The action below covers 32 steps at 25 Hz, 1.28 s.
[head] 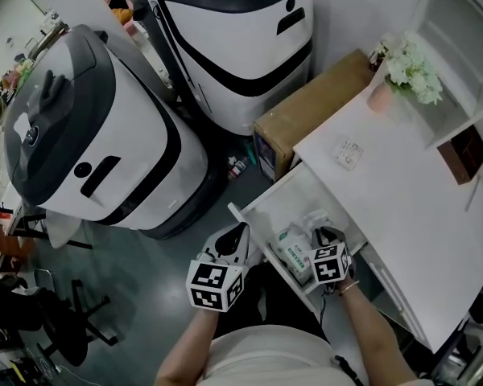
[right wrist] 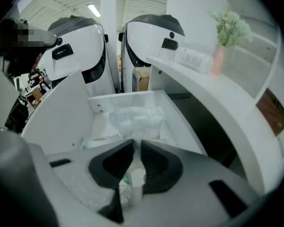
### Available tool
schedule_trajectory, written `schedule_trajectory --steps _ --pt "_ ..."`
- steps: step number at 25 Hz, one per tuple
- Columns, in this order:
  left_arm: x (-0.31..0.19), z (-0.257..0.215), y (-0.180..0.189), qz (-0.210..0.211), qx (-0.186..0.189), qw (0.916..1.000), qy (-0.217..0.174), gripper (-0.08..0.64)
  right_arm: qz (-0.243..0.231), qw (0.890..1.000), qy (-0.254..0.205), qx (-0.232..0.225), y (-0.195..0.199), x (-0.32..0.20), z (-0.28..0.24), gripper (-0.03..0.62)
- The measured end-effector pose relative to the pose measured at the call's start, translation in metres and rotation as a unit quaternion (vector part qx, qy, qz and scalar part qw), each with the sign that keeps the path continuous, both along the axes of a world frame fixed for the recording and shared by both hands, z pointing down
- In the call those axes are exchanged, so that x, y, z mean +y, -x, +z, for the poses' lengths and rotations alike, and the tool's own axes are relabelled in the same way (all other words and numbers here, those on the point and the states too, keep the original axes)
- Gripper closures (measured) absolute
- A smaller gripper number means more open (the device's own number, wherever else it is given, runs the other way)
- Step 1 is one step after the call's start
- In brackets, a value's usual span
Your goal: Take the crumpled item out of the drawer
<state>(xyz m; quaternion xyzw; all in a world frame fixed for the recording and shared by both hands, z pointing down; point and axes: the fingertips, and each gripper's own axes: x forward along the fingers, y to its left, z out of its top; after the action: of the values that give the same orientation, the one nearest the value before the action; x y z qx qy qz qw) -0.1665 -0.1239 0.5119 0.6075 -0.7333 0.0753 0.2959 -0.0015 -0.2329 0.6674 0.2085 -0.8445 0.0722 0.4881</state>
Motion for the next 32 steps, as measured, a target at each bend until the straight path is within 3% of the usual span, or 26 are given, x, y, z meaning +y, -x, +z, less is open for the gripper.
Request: schedule_trajectory --steps 13,32 --pt "-0.01 -0.009 -0.015 0.053 -0.006 0.9984 -0.019 0.569 0.054 0.993 -0.041 -0.097 0.001 0.011 -0.079 0.537" --pt "-0.039 -0.026 -0.044 0.126 -0.018 0.9906 -0.051 0.569 0.139 0.961 -0.091 -0.219 -0.036 0.015 -0.188 0.538"
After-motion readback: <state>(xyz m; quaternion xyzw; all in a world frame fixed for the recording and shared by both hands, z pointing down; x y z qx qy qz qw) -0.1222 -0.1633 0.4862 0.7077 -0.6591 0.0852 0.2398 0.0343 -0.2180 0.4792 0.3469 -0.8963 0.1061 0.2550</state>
